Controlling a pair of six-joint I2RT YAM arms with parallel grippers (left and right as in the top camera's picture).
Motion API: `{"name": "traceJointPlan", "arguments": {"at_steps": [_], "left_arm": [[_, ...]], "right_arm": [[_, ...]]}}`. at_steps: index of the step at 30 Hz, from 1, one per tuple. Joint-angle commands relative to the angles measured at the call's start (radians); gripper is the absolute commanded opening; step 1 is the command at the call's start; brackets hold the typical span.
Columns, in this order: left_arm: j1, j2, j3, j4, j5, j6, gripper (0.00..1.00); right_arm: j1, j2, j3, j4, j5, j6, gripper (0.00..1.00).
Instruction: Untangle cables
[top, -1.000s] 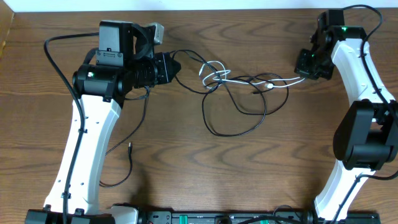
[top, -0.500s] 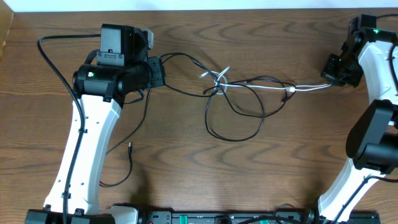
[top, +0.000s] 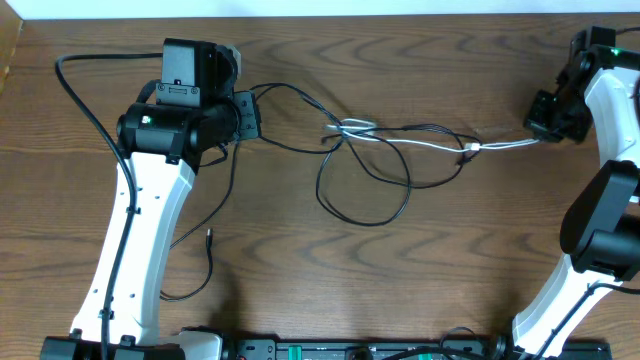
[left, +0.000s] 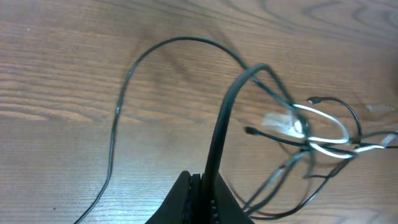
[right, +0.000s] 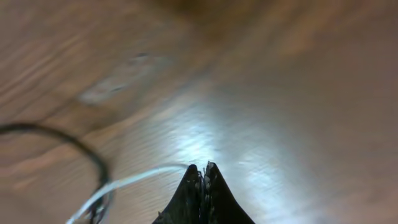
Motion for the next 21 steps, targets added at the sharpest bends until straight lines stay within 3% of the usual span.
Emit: {"name": "traceJointPlan", "arguments": {"at_steps": [1, 5, 9, 10, 15, 21], "left_arm": [[0.004, 0.003, 0.027, 0.006, 0.061, 0.014, 0.07], [0.004, 0.006, 0.027, 0.014, 0.174, 0.071, 0.07], [0.004, 0.006, 0.027, 0.038, 0.269, 0.127, 0.07], [0.004, 0.006, 0.027, 0.049, 0.289, 0.136, 0.07], [0.004, 0.006, 0.027, 0.122, 0.410, 0.149, 0.07], [0.004, 0.006, 0.027, 0.224, 0.613, 0.149, 0.08]], "right_arm": [[0.029, 0.006, 0.003, 0.016, -0.253, -0.166, 0.02], [0.067, 0.006, 0.004, 0.044, -0.326, -0.189, 0.12], [0.101, 0.006, 0.010, 0.056, -0.326, -0.190, 0.50], [0.106, 0.006, 0.018, 0.055, -0.326, -0.190, 0.55], [0.119, 0.004, 0.101, 0.021, -0.420, -0.237, 0.70], [0.163, 0.004, 0.194, 0.020, -0.616, -0.298, 0.78]]}}
